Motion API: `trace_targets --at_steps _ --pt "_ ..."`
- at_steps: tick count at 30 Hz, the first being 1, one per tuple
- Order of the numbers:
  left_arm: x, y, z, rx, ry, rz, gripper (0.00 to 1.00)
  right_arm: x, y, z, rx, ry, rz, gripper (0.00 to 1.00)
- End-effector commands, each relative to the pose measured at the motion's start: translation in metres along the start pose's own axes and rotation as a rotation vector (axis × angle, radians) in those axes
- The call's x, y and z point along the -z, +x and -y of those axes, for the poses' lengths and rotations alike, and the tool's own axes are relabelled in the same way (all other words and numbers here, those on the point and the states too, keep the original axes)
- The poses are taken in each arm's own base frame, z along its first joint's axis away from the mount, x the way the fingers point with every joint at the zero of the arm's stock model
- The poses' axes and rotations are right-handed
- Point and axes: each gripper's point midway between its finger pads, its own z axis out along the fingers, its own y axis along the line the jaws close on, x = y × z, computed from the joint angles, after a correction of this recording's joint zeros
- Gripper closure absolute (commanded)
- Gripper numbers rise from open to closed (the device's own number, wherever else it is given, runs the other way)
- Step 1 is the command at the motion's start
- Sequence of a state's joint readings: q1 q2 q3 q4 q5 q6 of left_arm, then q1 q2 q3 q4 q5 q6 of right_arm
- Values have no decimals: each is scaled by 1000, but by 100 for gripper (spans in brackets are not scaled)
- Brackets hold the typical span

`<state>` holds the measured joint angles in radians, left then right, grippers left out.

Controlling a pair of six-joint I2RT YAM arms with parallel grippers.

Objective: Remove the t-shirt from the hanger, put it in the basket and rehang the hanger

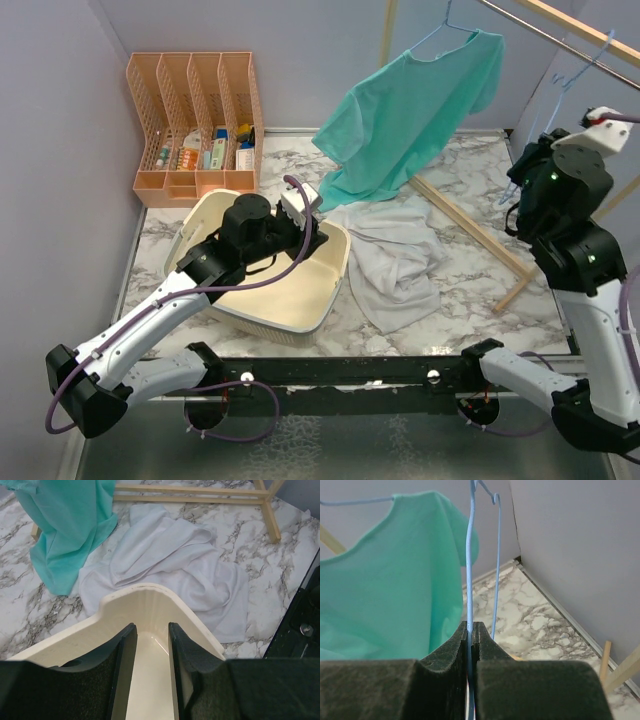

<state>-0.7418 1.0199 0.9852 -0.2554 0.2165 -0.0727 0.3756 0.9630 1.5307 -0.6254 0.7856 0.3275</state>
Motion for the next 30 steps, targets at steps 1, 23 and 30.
trace_targets --at_steps 1,23,30 --pt "2 -6 6 -5 26 24 65 -9 12 3 23 67 -32 99" --pt "-33 -29 42 28 265 -1 32 95 -9 39 -54 -247 -60 0" --pt "-90 -26 71 42 330 -103 30 160 -17 49 -124 -511 12 0"
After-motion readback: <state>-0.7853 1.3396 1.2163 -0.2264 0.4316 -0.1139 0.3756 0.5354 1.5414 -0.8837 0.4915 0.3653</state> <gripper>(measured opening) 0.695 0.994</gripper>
